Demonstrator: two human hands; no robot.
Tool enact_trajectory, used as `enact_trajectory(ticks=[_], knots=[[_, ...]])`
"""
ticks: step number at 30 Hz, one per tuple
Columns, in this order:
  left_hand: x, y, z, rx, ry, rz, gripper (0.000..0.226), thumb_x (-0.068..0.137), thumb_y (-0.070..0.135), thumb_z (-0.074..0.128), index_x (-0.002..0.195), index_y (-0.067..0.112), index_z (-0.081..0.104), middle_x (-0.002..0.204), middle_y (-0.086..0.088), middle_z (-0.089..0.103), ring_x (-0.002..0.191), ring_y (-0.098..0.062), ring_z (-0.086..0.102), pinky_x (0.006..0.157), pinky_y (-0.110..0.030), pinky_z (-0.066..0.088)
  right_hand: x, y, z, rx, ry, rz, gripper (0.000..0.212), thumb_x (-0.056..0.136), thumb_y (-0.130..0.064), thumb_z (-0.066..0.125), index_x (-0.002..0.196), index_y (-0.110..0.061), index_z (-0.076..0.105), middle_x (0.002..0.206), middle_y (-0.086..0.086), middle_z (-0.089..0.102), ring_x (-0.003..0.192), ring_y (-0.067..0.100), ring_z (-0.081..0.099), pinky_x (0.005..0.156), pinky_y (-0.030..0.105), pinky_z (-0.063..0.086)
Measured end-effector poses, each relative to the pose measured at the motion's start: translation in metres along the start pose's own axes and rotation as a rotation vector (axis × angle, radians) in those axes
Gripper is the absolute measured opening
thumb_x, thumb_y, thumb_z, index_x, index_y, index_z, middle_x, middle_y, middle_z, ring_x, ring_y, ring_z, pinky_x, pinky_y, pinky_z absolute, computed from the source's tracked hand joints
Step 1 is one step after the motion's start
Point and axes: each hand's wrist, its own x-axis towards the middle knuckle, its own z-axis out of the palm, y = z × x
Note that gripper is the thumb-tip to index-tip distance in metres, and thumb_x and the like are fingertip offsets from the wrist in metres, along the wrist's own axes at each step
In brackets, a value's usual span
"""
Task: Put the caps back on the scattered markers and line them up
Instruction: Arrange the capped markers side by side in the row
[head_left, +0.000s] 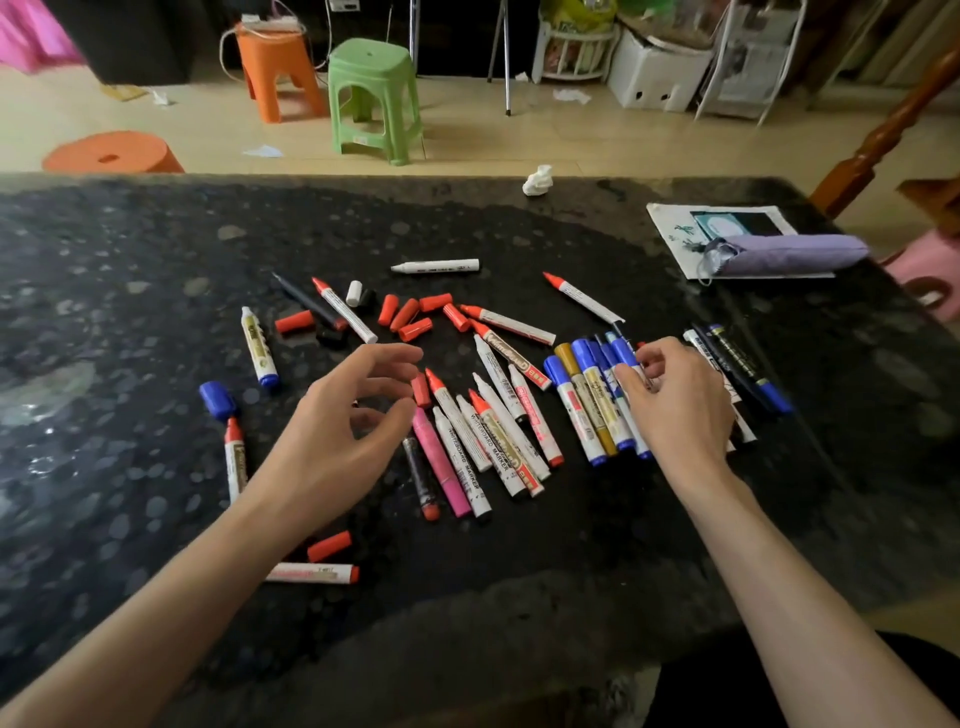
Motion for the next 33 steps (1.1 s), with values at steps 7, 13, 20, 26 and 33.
enact_trajectory(ticks=[7,13,20,26,33], knots=[[0.003,-0.006,-0.023,-0.054,0.143,-0.048,0.034,0.099,0.006,0.06,0.122,0.03,0.066,0.114,0.01,0.07,0.111,-0.004,0.067,0.085,-0.019,0.052,-0.007,-0.029,0.007,0.178,-0.043,-0.131,0.017,0.097,-0.027,0.07,0.113,-0.022,0.067,0.106,-0.001,0.065,0.097,0.018,0.065,0.081,0.037,0.055],[-0.001,-0.014,-0.046,-0.078,0.218,-0.072,0.033,0.099,0.003,0.059,0.119,0.028,0.068,0.111,0.007,0.072,0.105,-0.006,0.069,0.083,-0.017,0.053,-0.033,-0.081,0.017,0.353,-0.214,-0.32,0.016,0.096,-0.035,0.071,0.111,-0.03,0.069,0.107,-0.013,0.064,0.094,0.001,0.061,0.077,0.017,0.048],[-0.02,-0.046,-0.102,0.125,0.35,-0.095,0.037,0.097,0.0,0.057,0.116,0.031,0.066,0.107,0.01,0.072,0.1,-0.005,0.069,0.083,-0.025,0.053,-0.069,-0.112,0.032,0.394,-0.377,-0.485,0.015,0.095,-0.028,0.071,0.11,-0.029,0.072,0.106,-0.016,0.067,0.101,0.0,0.062,0.093,0.028,0.052],[-0.033,-0.074,-0.138,0.167,0.384,-0.174,0.038,0.097,0.0,0.059,0.114,0.034,0.063,0.104,0.012,0.071,0.091,0.004,0.067,0.081,-0.022,0.051,-0.094,-0.127,0.041,0.418,-0.464,-0.509,0.019,0.094,-0.035,0.073,0.113,-0.036,0.07,0.107,-0.019,0.064,0.106,-0.002,0.06,0.095,0.028,0.053],[-0.001,-0.094,-0.131,0.562,0.13,-0.214,0.041,0.097,0.02,0.061,0.131,0.043,0.06,0.115,0.01,0.059,0.09,-0.004,0.065,0.088,-0.037,0.054,-0.111,-0.145,0.049,0.399,-0.464,-0.562,0.02,0.093,-0.038,0.072,0.112,-0.034,0.069,0.108,-0.018,0.064,0.11,0.001,0.057,0.097,0.032,0.051]])
